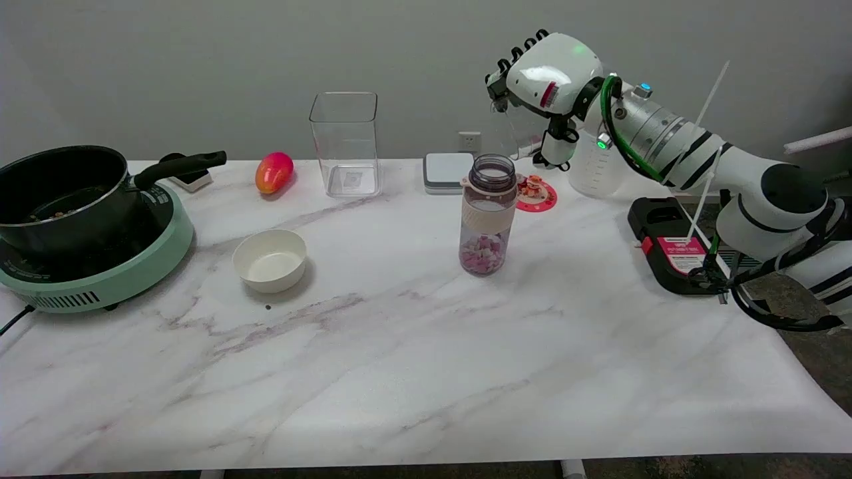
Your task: Place the measuring cup onto the table.
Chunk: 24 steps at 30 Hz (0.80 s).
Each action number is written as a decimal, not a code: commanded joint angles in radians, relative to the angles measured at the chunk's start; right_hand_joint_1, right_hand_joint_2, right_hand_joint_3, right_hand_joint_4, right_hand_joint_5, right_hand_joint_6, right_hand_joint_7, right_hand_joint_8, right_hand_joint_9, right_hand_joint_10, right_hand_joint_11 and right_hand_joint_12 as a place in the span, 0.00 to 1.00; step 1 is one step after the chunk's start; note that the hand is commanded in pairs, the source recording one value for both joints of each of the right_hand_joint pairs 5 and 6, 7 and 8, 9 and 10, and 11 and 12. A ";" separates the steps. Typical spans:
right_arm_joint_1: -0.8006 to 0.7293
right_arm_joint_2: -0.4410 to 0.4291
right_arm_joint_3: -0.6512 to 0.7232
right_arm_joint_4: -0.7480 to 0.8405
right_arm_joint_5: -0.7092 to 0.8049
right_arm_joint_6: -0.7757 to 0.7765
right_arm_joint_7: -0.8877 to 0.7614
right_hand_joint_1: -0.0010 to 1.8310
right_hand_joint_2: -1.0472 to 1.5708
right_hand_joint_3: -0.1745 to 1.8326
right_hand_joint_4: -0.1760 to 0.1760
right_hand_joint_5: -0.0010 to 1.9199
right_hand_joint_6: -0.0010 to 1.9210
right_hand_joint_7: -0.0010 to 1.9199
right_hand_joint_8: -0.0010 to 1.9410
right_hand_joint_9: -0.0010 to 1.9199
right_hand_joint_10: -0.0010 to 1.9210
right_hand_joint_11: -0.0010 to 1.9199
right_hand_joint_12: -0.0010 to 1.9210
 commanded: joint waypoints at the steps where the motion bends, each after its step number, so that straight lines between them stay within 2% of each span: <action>1: 0.001 0.002 -0.006 0.002 0.008 -0.021 0.026 0.86 0.72 0.47 0.50 0.94 0.93 0.98 0.97 0.81 0.81 0.73 0.73; 7: -0.030 0.002 0.009 0.008 0.016 -0.078 0.123 0.86 0.72 0.47 0.50 0.94 0.94 0.98 0.97 0.81 0.81 0.73 0.73; 13: -0.135 -0.009 0.119 0.024 0.076 -0.148 0.237 0.86 0.74 0.45 0.50 0.96 0.96 0.99 0.98 0.82 0.82 0.74 0.74; 18: -0.279 -0.032 0.263 0.026 0.260 -0.225 0.300 0.84 0.78 0.41 0.50 0.98 0.98 0.99 0.98 0.82 0.82 0.75 0.75; 24: -0.421 -0.103 0.435 0.015 0.411 -0.211 0.344 0.81 0.83 0.36 0.50 0.99 0.99 1.00 0.99 0.84 0.84 0.76 0.76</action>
